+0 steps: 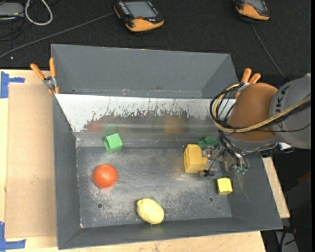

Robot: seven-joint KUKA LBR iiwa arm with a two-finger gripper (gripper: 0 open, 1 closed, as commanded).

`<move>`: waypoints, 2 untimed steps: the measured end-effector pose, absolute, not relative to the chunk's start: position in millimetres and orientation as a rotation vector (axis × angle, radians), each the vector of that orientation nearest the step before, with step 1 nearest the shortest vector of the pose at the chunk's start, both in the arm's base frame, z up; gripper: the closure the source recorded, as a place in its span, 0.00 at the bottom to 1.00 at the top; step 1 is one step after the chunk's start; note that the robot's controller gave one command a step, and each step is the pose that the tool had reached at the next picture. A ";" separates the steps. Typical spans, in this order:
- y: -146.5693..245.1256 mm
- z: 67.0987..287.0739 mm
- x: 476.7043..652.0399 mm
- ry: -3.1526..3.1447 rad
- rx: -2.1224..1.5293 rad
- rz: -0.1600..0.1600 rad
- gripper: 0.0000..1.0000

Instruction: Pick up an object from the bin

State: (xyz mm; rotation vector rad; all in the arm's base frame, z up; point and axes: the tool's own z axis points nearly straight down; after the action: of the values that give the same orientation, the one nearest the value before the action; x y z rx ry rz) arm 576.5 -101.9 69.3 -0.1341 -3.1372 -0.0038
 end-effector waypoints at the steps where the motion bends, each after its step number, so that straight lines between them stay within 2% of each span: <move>1: -101.2 89.6 572.9 -3.126 -0.133 -0.007 1.00; 2: -101.7 126.4 575.9 -3.137 -0.133 -0.005 1.00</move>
Offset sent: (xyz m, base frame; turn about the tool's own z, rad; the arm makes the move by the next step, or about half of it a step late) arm -0.0030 0.0008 0.0408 -0.0004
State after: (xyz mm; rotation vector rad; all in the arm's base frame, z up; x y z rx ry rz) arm 575.9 -101.7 126.4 -0.1331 -3.1373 -0.0047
